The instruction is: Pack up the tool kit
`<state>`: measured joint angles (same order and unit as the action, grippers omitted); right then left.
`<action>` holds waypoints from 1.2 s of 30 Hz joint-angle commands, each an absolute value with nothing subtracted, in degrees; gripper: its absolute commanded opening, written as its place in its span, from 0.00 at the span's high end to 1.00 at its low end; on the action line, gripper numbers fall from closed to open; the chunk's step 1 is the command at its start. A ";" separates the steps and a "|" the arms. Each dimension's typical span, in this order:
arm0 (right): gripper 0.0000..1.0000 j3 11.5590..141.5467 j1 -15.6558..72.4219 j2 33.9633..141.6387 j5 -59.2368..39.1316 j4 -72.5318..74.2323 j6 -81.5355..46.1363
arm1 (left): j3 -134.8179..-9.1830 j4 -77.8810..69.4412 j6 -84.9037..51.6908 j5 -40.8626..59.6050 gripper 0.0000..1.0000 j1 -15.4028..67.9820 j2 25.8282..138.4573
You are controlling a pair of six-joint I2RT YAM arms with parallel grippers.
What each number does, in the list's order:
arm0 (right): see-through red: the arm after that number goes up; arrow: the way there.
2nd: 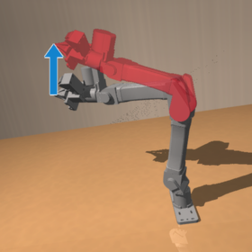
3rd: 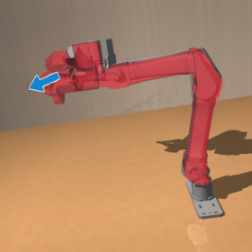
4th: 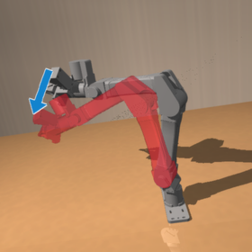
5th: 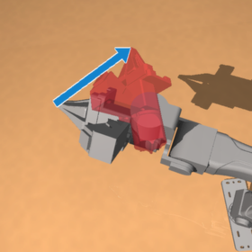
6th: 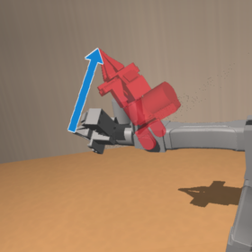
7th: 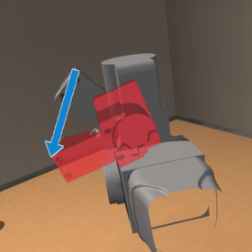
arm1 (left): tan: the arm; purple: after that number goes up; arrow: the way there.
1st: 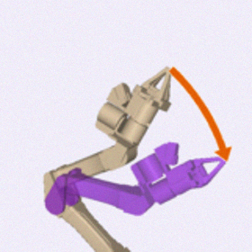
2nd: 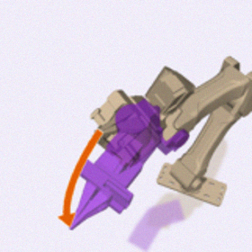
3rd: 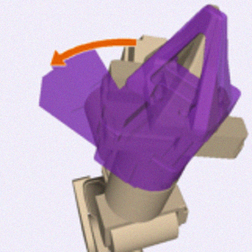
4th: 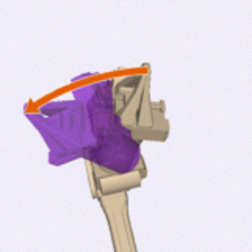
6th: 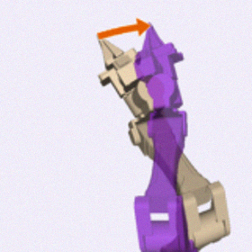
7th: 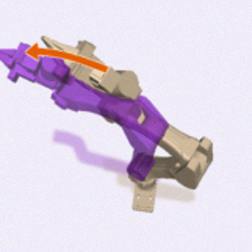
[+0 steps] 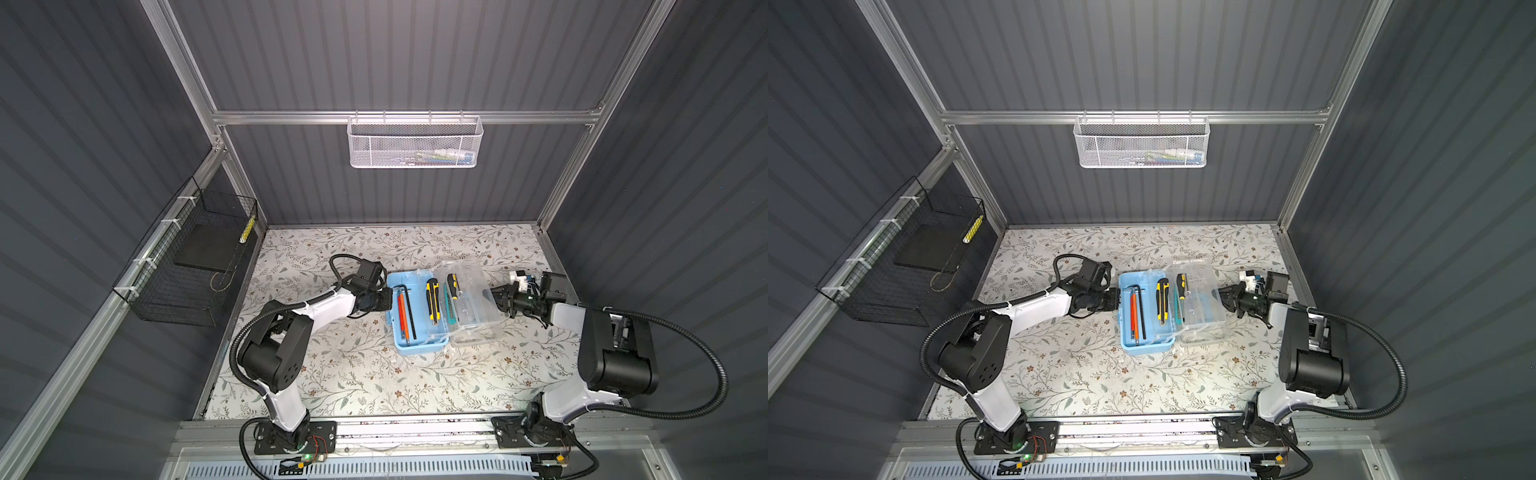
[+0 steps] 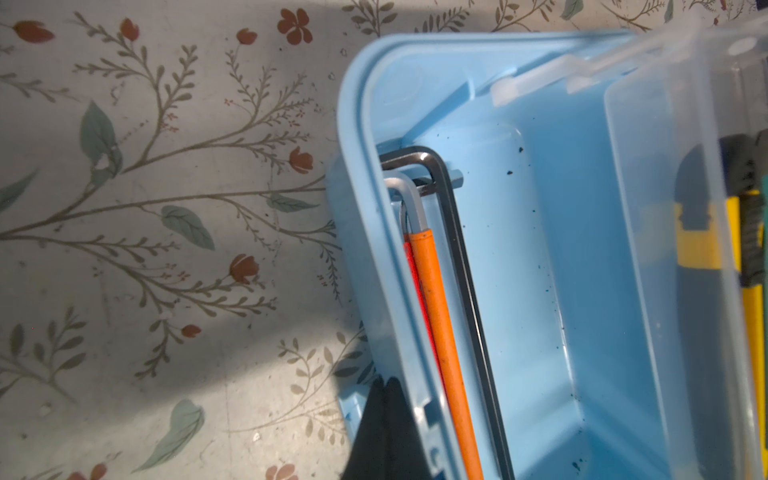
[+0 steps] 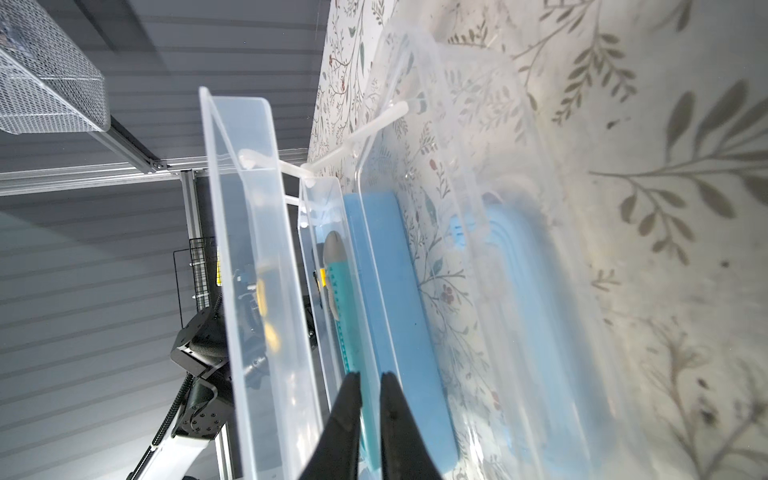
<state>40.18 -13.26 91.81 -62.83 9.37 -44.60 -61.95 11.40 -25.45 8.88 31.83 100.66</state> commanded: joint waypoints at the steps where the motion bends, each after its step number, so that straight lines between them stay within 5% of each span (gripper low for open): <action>1: 0.85 41.23 -12.73 87.89 -65.35 5.32 -43.44 | -61.61 9.96 -23.57 11.42 1.00 32.41 100.22; 6: 0.83 47.13 -11.69 81.03 -53.12 -12.30 -33.78 | -61.57 10.89 -23.01 10.46 1.00 32.41 99.63; 14: 0.83 50.19 -2.21 75.48 -43.84 -18.48 -35.00 | -61.30 9.71 -23.12 10.99 1.00 32.42 99.81; 18: 0.74 53.55 -6.40 70.67 -32.67 -26.05 -30.17 | -60.42 9.71 -22.65 10.22 1.00 32.43 98.12; 22: 0.72 52.31 -17.59 70.91 -39.99 -22.55 -31.88 | -60.68 11.24 -21.40 8.94 1.00 32.33 97.82; 28: 0.54 50.86 -19.17 83.13 -48.80 -16.40 -30.84 | -59.43 10.28 -22.05 9.03 1.00 32.21 98.17; 36: 0.18 39.87 -19.17 87.63 -59.91 13.88 -48.47 | -56.91 9.58 -22.80 8.09 1.00 32.24 96.25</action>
<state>40.91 -19.40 87.68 -53.54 -0.19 -41.12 -57.89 9.82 -22.92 8.60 31.92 98.17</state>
